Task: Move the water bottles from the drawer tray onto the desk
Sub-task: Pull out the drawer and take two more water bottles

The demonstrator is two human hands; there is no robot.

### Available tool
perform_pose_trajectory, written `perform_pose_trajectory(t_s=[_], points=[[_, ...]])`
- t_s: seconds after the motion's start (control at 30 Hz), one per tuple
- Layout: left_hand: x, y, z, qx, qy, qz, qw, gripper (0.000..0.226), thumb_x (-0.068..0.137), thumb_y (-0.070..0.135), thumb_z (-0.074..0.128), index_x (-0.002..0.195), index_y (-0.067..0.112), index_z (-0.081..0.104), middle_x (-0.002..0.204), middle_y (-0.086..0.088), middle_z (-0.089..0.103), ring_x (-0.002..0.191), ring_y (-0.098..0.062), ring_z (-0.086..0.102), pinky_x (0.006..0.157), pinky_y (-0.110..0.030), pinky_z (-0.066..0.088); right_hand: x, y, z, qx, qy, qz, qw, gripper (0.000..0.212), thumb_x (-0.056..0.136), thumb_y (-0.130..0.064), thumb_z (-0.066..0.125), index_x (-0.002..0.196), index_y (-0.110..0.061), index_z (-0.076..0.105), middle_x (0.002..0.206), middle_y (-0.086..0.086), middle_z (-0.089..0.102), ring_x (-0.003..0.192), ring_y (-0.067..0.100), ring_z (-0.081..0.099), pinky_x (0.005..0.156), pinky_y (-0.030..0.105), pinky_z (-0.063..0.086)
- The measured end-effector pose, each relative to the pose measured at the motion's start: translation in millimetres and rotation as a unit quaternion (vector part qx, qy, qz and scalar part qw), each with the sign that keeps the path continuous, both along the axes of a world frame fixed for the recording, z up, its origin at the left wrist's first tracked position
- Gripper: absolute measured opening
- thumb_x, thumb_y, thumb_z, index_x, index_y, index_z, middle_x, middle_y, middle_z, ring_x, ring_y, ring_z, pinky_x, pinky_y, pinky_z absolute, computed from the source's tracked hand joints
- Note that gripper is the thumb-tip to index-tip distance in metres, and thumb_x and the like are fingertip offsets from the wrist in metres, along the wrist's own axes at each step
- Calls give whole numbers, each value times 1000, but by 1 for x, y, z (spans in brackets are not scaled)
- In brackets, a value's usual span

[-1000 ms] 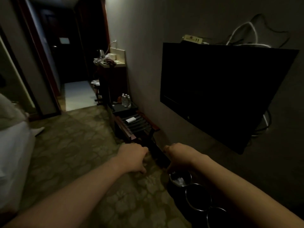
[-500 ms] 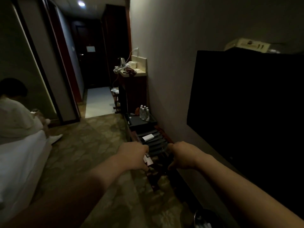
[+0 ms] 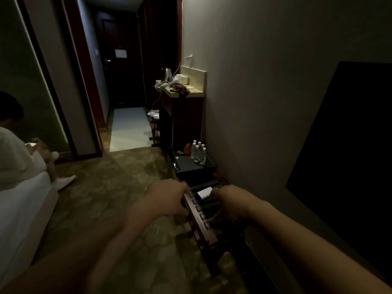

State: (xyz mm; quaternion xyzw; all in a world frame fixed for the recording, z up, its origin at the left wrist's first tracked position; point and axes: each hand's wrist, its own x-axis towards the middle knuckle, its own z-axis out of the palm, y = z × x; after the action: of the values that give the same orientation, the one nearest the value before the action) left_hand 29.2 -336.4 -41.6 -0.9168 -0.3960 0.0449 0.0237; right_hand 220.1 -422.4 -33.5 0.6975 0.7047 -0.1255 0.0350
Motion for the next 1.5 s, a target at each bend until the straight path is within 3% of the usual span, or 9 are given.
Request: perform_pose_trajectory(t_s=[0.17, 0.47, 0.6, 0.73, 0.8, 1.07, 1.2, 1.33, 1.5], points=[[-15, 132, 8, -1, 3, -22, 1000, 68, 76, 62, 69, 132, 27, 51, 120, 1, 61, 107, -20, 59, 80, -35, 53, -21, 116, 8, 9, 34, -31, 999, 62, 82, -38, 77, 134, -20, 50, 127, 4, 58, 111, 23, 57, 80, 29, 45], [11, 299, 10, -14, 23, -72, 997, 62, 75, 64, 69, 125, 32, 55, 109, 7, 61, 96, -14, 60, 70, -32, 54, -9, 262, 3, 4, 55, -101, 993, 64, 80, -39, 77, 135, -20, 50, 125, 3, 59, 107, 21, 57, 87, 36, 52], [50, 366, 1, 6, 29, -98, 995, 64, 74, 66, 67, 127, 32, 54, 115, 5, 62, 104, -18, 60, 76, -35, 54, 26, 322, -6, 14, 53, -129, 990, 59, 77, -41, 79, 127, -19, 54, 117, 3, 61, 103, 22, 59, 87, 41, 54], [97, 437, -9, 19, 33, -112, 993, 67, 75, 67, 67, 131, 33, 52, 118, 6, 61, 106, -17, 60, 78, -36, 55, 71, 395, -17, 22, 53, -143, 988, 55, 74, -43, 79, 119, -21, 56, 107, 1, 62, 94, 20, 59, 77, 37, 54], [124, 477, -9, 20, 39, -119, 992, 68, 74, 66, 68, 132, 34, 52, 119, 6, 62, 107, -17, 61, 81, -38, 56, 97, 437, -21, 35, 51, -146, 987, 57, 72, -44, 79, 119, -21, 57, 110, 2, 61, 98, 22, 59, 79, 37, 53], [216, 630, 5, 34, 40, -123, 991, 59, 75, 63, 68, 122, 31, 56, 106, 6, 61, 96, -18, 61, 76, -37, 56, 187, 588, -17, 50, 55, -165, 983, 55, 70, -42, 78, 115, -21, 57, 108, 3, 62, 98, 23, 59, 74, 33, 51], [243, 687, -11, 9, 29, -125, 992, 55, 79, 61, 68, 120, 28, 53, 98, 8, 52, 94, -16, 58, 74, -33, 53, 221, 636, -26, 42, 63, -199, 977, 56, 68, -41, 77, 117, -22, 57, 108, 0, 64, 97, 22, 61, 77, 34, 53], [268, 746, -37, -12, 26, -138, 990, 56, 81, 59, 68, 123, 26, 51, 112, 4, 58, 103, -18, 59, 75, -34, 51, 245, 681, -46, 25, 53, -225, 973, 60, 70, -42, 75, 123, -21, 54, 115, 3, 63, 103, 23, 61, 83, 37, 54], [299, 826, -73, -44, 7, -161, 986, 59, 78, 58, 69, 126, 30, 50, 112, 7, 60, 99, -15, 60, 72, -32, 52, 263, 738, -74, 3, 58, -266, 962, 63, 72, -44, 74, 127, -22, 52, 118, 2, 61, 106, 23, 60, 85, 39, 54]])
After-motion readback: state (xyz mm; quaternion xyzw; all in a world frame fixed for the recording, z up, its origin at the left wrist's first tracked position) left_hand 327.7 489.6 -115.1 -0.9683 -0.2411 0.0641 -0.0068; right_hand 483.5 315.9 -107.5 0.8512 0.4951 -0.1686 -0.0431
